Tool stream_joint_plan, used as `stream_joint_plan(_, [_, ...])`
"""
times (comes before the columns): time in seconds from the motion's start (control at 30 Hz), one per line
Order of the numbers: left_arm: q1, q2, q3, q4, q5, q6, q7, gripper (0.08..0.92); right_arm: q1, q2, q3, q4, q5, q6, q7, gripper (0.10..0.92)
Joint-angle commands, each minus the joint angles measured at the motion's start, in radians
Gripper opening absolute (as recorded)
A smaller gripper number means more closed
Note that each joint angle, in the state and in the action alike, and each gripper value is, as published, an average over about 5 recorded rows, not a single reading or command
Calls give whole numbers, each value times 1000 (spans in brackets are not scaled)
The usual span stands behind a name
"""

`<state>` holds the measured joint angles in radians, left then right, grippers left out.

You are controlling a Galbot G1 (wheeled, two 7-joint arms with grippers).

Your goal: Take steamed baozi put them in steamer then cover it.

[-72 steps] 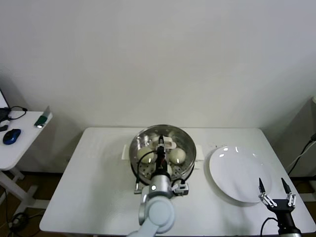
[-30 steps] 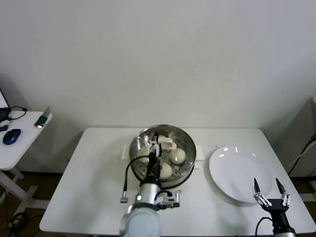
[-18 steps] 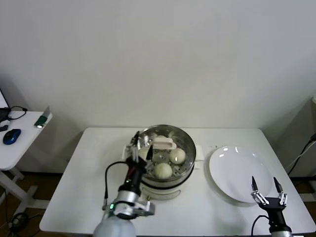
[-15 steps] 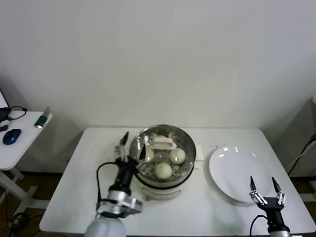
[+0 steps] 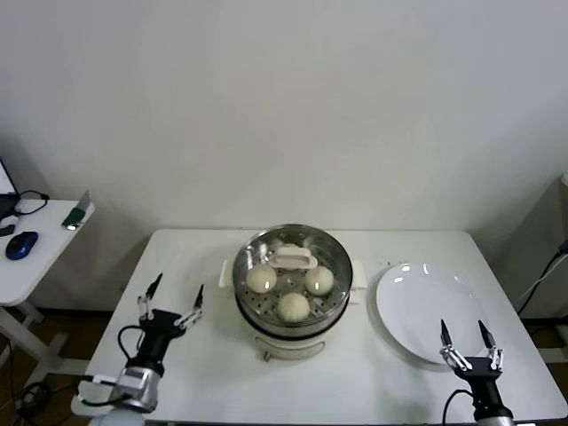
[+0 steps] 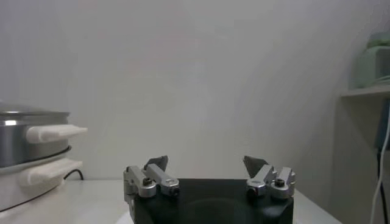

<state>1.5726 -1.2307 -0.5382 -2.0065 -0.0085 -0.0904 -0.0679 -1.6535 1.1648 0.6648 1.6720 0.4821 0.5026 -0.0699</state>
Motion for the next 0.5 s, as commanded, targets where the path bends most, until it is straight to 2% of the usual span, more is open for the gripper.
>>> stream_joint_plan(0.03, [72,16,-106,139,-287,-224,55,823,2,-5,-7,-9,13,-4,-13,823])
stream_joint_plan(0.5, [78,-8,-77,145,-282,-247,89,823,5,-14,-10,-9,35,-10,-10,823])
